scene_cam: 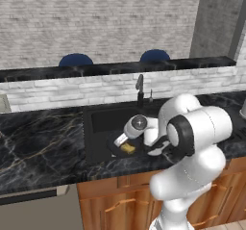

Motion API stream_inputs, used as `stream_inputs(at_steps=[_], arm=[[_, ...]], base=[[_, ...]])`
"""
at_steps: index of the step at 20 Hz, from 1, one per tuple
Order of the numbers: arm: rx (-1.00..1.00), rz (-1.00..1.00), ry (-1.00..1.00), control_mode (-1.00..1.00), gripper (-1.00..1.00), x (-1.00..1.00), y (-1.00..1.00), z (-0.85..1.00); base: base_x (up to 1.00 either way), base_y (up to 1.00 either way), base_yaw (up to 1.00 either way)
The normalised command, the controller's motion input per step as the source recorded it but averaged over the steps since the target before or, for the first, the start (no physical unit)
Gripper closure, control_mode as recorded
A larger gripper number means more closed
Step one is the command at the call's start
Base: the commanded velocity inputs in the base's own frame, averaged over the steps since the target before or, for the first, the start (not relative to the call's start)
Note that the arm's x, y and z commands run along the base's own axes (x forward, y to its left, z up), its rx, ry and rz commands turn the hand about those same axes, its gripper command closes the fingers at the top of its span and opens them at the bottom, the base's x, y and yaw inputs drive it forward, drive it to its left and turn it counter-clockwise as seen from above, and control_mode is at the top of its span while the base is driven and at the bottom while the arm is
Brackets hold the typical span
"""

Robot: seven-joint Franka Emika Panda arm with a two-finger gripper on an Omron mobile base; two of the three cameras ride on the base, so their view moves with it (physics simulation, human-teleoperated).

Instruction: Pick the pan and sponge and place them into the sink. Then turn on the water.

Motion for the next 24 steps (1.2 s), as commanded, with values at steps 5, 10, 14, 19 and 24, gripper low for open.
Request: stream_inputs(at_steps=[5,10,14,19,24], arm=[[0.0,-0.06,0.04,-1.0,-1.0,0.0,0.16,1.0],[0.0,-0.07,0.07,-1.0,-1.0,0.0,0.2,1.0],[0.0,-0.05,0.08,-1.0,-1.0,-0.04,0.26,1.0],[0.0,-0.03,0.03,-1.0,-1.0,-0.15,0.18,1.0],[0.0,-0.07,0.01,-1.0,-1.0,-0.49,-0.07,0.63]], base=[[0.0,0.0,0.0],[0.0,0.0,0.0],[0.0,0.0,0.0],[0.0,0.0,0.0],[0.0,0.0,0.0]])
